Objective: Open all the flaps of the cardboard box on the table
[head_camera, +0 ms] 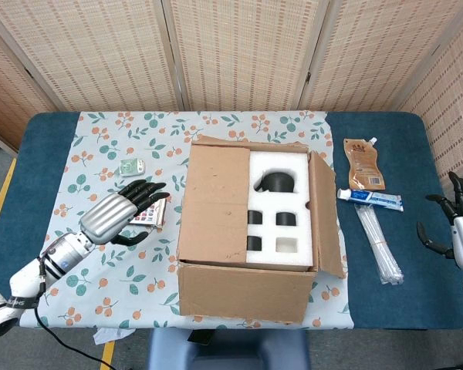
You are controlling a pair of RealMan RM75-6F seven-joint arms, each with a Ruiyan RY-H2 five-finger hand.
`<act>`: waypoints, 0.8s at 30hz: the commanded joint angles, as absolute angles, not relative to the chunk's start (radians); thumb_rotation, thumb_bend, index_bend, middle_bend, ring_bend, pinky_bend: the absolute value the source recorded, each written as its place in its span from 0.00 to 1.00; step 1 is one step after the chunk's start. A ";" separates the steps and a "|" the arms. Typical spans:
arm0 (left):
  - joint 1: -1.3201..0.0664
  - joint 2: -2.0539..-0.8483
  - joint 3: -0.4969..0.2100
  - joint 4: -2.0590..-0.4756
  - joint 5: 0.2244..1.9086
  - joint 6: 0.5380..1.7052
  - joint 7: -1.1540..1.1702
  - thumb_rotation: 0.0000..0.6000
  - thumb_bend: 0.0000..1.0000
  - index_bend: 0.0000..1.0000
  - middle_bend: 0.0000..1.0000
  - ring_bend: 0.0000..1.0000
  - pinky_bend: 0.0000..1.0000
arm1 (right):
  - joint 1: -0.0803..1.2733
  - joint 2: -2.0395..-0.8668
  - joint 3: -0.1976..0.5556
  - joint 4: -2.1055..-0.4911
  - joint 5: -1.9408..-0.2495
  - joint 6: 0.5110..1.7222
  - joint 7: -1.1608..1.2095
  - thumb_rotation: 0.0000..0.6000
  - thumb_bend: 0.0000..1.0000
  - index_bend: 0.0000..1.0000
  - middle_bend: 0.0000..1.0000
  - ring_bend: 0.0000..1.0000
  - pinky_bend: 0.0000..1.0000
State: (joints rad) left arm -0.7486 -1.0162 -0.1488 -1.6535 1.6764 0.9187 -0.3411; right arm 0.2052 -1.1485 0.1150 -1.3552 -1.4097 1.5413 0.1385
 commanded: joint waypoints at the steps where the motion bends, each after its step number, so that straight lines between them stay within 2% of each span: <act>1: -0.794 -1.054 -0.178 -1.618 1.651 0.897 -0.344 1.00 0.90 0.31 0.00 0.00 0.00 | 0.205 -1.145 0.124 -1.353 -1.403 1.526 0.155 0.54 0.48 0.28 0.00 0.00 0.00; 3: -0.819 -1.085 -0.187 -1.586 1.648 0.893 -0.345 1.00 0.99 0.37 0.00 0.00 0.00 | 0.204 -1.140 0.127 -1.354 -1.403 1.517 0.171 0.54 0.48 0.28 0.00 0.00 0.00; 8: -0.869 -1.142 -0.176 -1.526 1.687 0.896 -0.341 1.00 1.00 0.45 0.00 0.00 0.00 | 0.193 -1.132 0.142 -1.350 -1.401 1.525 0.197 0.54 0.48 0.28 0.00 0.00 0.00; 15: -0.946 -1.187 -0.169 -1.511 1.674 0.819 -0.312 1.00 1.00 0.43 0.00 0.00 0.00 | 0.195 -1.131 0.147 -1.345 -1.406 1.499 0.211 0.53 0.48 0.28 0.00 0.00 0.00; 19: -0.995 -1.229 -0.203 -1.497 1.637 0.794 -0.263 1.00 1.00 0.44 0.00 0.00 0.00 | 0.194 -1.121 0.147 -1.350 -1.413 1.485 0.248 0.53 0.48 0.28 0.00 0.00 0.00; 24: -1.061 -1.271 -0.232 -1.476 1.601 0.758 -0.310 1.00 1.00 0.48 0.00 0.00 0.00 | 0.188 -1.108 0.153 -1.344 -1.408 1.473 0.287 0.53 0.48 0.28 0.00 0.00 0.00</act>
State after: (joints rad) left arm -1.0301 -1.2478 -0.2162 -1.4921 1.6187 0.7779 -0.2878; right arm 0.1900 -1.1117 0.1514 -1.3455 -1.4106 1.4784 0.2826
